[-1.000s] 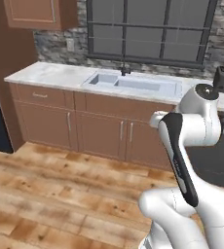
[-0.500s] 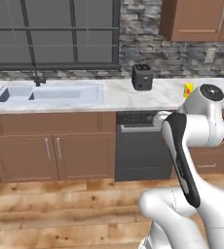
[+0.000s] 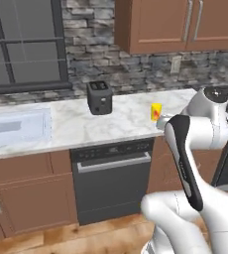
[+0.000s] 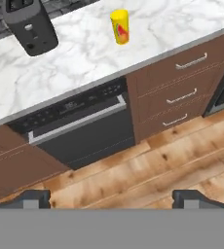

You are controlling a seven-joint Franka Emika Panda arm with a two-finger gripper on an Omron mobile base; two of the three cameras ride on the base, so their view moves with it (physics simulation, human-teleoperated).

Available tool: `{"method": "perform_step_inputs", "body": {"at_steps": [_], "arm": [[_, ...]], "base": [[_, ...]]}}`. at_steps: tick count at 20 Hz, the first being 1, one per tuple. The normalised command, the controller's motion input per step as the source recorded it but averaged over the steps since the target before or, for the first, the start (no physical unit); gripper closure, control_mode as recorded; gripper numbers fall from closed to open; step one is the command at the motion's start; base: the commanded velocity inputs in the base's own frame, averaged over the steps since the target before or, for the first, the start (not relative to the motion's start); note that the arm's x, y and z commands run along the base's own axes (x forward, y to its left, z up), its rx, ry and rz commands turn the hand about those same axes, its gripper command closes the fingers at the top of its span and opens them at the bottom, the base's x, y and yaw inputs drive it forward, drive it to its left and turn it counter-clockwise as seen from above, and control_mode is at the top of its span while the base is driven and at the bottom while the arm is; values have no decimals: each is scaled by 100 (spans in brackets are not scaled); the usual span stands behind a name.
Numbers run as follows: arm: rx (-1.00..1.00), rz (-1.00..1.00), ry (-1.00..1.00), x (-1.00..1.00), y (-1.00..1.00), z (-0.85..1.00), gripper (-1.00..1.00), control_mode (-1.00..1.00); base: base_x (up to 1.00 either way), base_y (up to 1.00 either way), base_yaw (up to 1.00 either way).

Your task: Place the pitcher and cup on the dining counter for serving.

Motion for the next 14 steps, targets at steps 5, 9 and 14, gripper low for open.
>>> {"method": "perform_step_inputs", "body": {"at_steps": [5, 9, 14], "arm": [[0, 0, 0, 0, 0, 0, -100, 100], [0, 0, 0, 0, 0, 0, -100, 100], [0, 0, 0, 0, 0, 0, -100, 100]], "base": [[100, -95, -15], [77, -77, 12], [37, -9, 24]]}}
